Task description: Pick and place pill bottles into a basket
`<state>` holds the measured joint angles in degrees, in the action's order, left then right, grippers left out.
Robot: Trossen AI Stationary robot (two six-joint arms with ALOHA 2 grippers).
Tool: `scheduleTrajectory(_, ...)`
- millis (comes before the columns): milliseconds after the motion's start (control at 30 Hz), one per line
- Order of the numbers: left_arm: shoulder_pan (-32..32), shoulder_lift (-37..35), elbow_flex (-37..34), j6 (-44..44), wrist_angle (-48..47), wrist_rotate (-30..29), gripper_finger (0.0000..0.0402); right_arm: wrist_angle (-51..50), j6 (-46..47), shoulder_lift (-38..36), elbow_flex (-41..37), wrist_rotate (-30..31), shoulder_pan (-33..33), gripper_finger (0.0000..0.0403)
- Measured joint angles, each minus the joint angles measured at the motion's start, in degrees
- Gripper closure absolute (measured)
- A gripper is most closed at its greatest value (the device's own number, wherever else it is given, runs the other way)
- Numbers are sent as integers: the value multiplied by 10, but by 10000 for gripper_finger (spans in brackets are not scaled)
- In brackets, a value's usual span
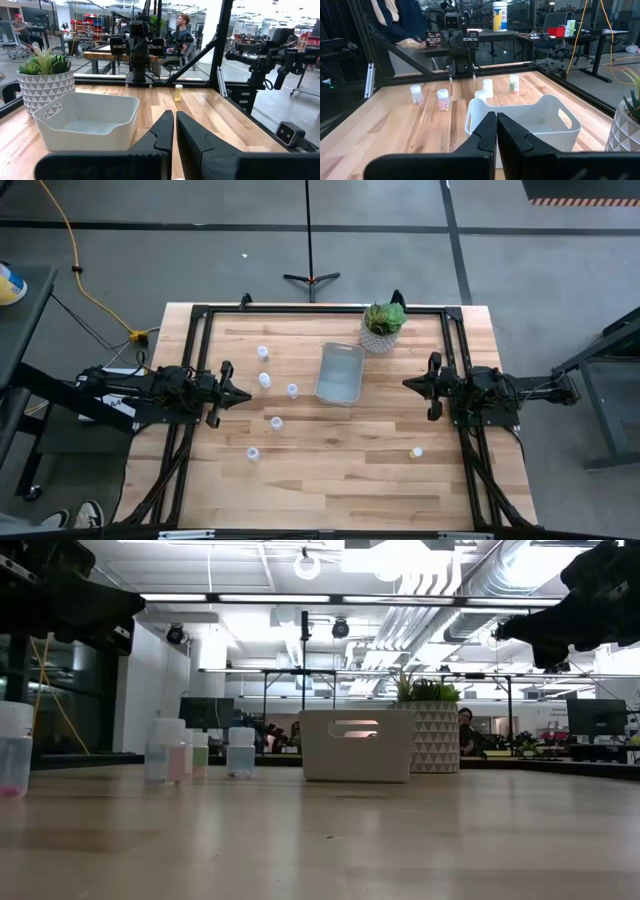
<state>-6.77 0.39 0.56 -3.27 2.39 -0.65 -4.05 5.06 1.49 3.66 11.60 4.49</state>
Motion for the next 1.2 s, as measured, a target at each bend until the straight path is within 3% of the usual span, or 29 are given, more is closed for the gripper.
scheduleTrajectory(1200,0,0,0,0,0,0,346,0,0,0,0,0,0,397)
